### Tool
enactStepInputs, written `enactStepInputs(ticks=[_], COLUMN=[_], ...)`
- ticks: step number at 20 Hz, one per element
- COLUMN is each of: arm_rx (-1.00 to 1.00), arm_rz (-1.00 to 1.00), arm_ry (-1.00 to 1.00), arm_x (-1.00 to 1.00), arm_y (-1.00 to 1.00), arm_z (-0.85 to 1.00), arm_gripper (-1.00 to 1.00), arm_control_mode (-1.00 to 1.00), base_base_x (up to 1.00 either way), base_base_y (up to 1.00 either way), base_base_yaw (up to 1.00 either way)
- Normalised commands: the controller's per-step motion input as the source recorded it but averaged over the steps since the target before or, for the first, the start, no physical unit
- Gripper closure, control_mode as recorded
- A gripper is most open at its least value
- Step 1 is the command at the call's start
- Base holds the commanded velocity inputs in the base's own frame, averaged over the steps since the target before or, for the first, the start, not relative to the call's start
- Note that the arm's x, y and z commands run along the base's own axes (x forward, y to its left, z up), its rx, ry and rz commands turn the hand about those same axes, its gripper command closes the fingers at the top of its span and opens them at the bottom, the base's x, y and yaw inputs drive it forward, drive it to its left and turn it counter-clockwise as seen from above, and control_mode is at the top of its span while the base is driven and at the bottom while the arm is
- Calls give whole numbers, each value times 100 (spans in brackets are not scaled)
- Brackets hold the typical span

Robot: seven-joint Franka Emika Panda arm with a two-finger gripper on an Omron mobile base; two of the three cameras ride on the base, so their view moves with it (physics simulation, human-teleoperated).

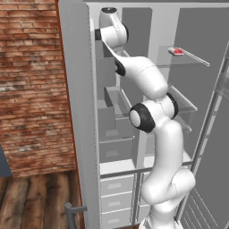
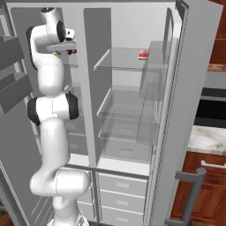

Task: There's a chicken drumstick in the fridge that needs to be moved to the freezer for freezing. Pick up the chicken drumstick from the fridge, place it on any shelf in the freezer, and close the fridge and freezer doors when done.

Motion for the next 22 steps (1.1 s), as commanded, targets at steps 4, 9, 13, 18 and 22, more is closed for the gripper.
enactStepInputs(ticks=[4,9,13,18,22], arm_rx=[25,24,6,0,3], arm_rz=[0,0,0,0,0], arm_ry=[-26,-24,-21,-31,-11], arm_x=[-100,-95,-96,-100,-100], arm_y=[-69,-82,-13,-1,-31], arm_z=[-100,-34,10,10,19], arm_gripper=[-100,-100,-100,-100,-100], arm_control_mode=[-100,-100,-100,-100,-100], base_base_x=[0,0,0,0,0], base_base_y=[0,0,0,0,0], base_base_yaw=[0,0,0,0,0])
